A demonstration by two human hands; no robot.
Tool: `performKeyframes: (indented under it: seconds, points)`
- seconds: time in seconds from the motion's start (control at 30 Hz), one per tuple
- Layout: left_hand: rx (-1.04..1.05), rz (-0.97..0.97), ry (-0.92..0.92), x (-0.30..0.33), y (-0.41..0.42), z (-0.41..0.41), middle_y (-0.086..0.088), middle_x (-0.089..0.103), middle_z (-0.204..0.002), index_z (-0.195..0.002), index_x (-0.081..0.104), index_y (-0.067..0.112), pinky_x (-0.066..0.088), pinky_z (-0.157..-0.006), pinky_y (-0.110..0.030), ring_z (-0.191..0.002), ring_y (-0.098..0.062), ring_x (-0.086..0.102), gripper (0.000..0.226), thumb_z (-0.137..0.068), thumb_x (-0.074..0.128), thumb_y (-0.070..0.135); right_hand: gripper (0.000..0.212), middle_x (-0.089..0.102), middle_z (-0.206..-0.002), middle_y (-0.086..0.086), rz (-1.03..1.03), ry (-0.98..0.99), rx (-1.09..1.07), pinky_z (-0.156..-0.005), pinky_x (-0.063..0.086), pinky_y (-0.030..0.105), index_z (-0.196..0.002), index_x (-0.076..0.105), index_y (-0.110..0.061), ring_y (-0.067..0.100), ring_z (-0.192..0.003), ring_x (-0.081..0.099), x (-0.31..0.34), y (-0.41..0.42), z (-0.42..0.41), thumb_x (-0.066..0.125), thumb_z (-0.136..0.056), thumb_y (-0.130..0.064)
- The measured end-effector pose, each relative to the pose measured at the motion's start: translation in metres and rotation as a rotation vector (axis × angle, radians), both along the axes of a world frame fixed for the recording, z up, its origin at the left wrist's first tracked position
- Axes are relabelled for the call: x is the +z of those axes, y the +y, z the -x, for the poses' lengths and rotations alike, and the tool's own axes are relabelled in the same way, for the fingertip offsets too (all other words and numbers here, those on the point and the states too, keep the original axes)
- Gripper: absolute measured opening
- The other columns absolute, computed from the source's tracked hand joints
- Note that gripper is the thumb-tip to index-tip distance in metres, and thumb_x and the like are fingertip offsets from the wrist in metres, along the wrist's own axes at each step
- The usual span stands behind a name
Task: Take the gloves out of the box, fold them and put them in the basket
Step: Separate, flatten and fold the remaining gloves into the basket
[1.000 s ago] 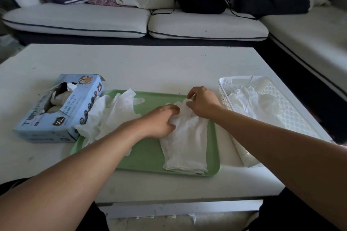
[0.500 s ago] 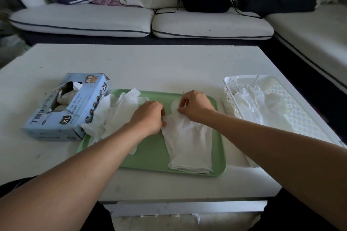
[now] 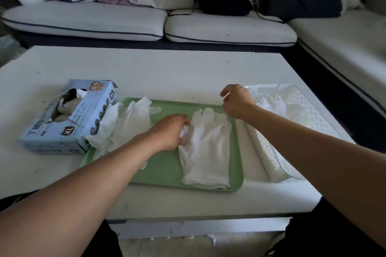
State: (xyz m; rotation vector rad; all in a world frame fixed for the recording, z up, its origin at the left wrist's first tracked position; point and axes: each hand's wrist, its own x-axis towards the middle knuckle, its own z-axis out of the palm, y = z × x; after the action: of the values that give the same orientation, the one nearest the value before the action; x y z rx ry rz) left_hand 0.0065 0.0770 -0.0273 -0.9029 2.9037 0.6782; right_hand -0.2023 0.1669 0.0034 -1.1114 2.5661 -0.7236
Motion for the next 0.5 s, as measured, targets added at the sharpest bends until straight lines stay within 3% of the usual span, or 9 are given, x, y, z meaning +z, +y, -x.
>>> performKeyframes:
  seconds: [0.1,0.17,0.23,0.4,0.5]
  points:
    - [-0.015,0.006,-0.011,0.002,0.002,0.000,-0.006,0.061,-0.132,-0.138,0.056,0.018,0.043,-0.084,-0.028,-0.112,-0.025,0.059,0.058,-0.085,0.080,0.016,0.026,0.068,-0.111,0.008,-0.195,0.086,0.120,-0.069,0.050,0.025,-0.109,0.068,-0.010,0.023,-0.092,0.064,-0.008,0.005,-0.004,0.065,-0.084,-0.003]
    - [-0.021,0.004,-0.012,0.003,0.005,0.002,-0.006,0.060,-0.135,-0.140,0.055,0.017,0.045,-0.091,-0.029,-0.119,-0.026,0.058,0.059,-0.086,0.078,0.012,0.029,0.066,-0.112,0.011,-0.255,0.120,0.162,-0.077,0.053,0.029,-0.111,0.066,-0.005,0.028,-0.101,0.064,-0.018,0.005,-0.010,0.070,-0.083,-0.007]
    - [-0.040,0.012,-0.021,0.003,0.006,0.004,-0.005,0.058,-0.138,-0.139,0.055,0.016,0.045,-0.098,-0.031,-0.123,-0.025,0.056,0.059,-0.085,0.078,0.011,0.029,0.065,-0.113,0.012,-0.218,0.135,0.154,-0.078,0.054,0.031,-0.111,0.065,-0.005,0.029,-0.101,0.063,-0.025,0.003,-0.012,0.069,-0.083,-0.007]
    - [-0.065,0.049,-0.025,0.002,0.003,0.005,-0.007,0.057,-0.133,-0.138,0.057,0.012,0.041,-0.098,-0.029,-0.122,-0.026,0.055,0.059,-0.084,0.080,0.014,0.026,0.070,-0.097,0.007,-0.063,0.080,0.111,-0.067,0.045,0.023,-0.087,0.069,-0.015,0.021,-0.081,0.063,-0.027,-0.001,-0.009,0.061,-0.077,0.007]
    - [-0.058,0.075,-0.002,0.005,0.001,0.003,-0.009,0.054,-0.133,-0.141,0.053,0.010,0.043,-0.102,-0.033,-0.123,-0.029,0.054,0.063,-0.084,0.080,0.015,0.024,0.069,-0.102,0.005,-0.033,0.109,0.131,-0.069,0.045,0.023,-0.091,0.068,-0.017,0.024,-0.090,0.065,-0.021,-0.001,-0.010,0.067,-0.078,0.002]
